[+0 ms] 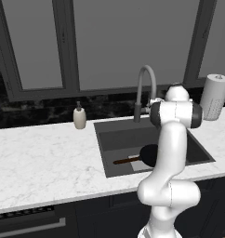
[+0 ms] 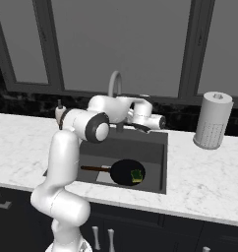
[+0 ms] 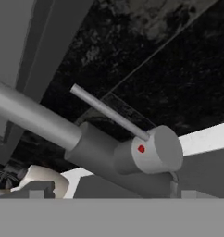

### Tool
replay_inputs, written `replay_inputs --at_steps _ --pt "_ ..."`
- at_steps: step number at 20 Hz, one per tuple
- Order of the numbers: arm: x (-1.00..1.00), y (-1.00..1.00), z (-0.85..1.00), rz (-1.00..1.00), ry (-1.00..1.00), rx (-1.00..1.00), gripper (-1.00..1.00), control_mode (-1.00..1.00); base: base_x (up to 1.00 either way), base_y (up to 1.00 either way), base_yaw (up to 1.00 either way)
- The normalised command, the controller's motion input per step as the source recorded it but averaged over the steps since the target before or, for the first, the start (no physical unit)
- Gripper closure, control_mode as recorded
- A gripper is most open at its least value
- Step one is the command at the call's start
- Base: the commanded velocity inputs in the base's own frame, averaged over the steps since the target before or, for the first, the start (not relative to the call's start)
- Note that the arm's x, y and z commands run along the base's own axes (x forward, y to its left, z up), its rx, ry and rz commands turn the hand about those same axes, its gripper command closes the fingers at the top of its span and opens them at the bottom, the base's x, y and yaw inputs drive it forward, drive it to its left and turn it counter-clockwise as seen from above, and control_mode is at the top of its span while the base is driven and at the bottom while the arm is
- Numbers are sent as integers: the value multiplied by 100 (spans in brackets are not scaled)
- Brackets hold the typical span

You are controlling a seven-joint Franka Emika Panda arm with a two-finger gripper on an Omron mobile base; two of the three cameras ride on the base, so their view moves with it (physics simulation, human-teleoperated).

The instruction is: Pick the pan and sponge and place them into the sink. Then turn on the water.

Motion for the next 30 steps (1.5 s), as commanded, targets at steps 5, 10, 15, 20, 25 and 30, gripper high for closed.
replay_inputs --at_steps 5,10,15,20,25,30 --pt "24 5 -28 0 0 0 -100 -100 0 0 0" --pt "33 0 -14 0 0 0 -100 -100 0 0 0" --pt "34 0 -9 0 0 0 -100 -100 0 0 0" --pt "30 -6 -6 0 0 0 -100 -100 0 0 0" --pt "17 -1 -6 0 0 1 -100 -100 0 0 0" --pt "8 1 -13 0 0 1 100 -100 0 0 0"
